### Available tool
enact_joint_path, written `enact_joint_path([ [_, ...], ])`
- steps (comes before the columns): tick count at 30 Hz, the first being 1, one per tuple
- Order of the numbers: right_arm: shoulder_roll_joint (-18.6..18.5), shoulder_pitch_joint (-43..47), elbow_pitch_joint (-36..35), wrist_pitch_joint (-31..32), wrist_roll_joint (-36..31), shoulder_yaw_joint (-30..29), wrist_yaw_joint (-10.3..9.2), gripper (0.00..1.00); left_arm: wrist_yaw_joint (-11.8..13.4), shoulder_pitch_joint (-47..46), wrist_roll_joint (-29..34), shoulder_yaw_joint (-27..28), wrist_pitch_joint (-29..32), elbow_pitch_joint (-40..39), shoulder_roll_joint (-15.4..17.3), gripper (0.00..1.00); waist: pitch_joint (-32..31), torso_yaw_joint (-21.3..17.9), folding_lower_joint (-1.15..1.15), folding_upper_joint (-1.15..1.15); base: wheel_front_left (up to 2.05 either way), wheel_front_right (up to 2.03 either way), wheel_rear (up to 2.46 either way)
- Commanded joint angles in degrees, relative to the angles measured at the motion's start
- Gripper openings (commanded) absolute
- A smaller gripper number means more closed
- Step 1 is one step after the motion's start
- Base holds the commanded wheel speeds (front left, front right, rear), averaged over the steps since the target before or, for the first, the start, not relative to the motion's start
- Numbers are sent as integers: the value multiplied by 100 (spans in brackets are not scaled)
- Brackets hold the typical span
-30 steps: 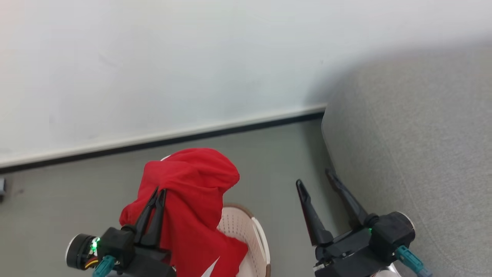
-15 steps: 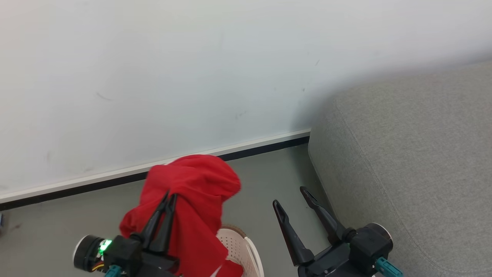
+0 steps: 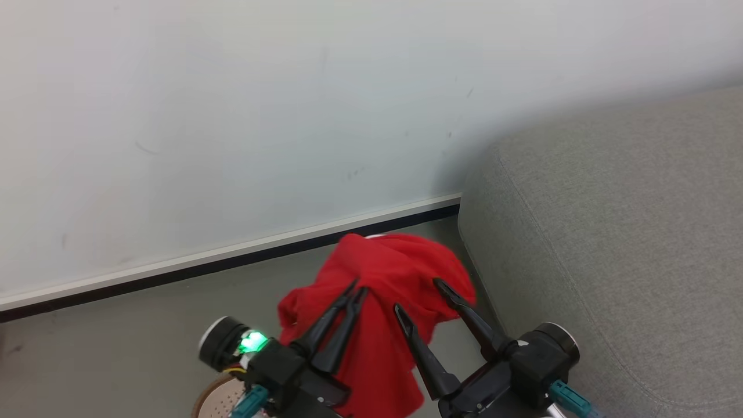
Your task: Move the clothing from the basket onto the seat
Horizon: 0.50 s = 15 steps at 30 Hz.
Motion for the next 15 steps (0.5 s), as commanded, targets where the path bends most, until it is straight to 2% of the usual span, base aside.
enact_joint_path([
  [1,-33,-56,26,-9,12,33,4,100,2,-73,40,-44,-32,16,-19,0,-10,-4,0,0,0,0,0],
  [7,-84,-120,229,-8,-46,102,4,100,16,-230,-2,-338,-32,5,-144,0,-54,-23,0,0,0,0,0],
  [9,-67,-146,262,-9,-49,96,4,53,9,-277,-27,-401,-32,26,-157,0,-52,-17,0,0,0,0,0],
  [12,-38,-160,347,-9,-58,48,4,33,9,-301,-41,-478,-28,54,-174,0,-37,-8,0,0,0,0,0],
  [13,-26,-167,366,-9,-64,33,4,19,15,-316,-38,-497,-24,56,-178,0,-30,-1,0,0,0,0,0],
  [14,-20,-173,389,-9,-83,17,4,0,14,-337,-42,-511,-22,53,-181,0,-24,8,0,0,0,0,0],
  [15,-15,-175,406,-9,-101,-9,4,0,12,-353,-51,-529,-20,50,-183,0,-19,17,0,0,0,0,0],
])
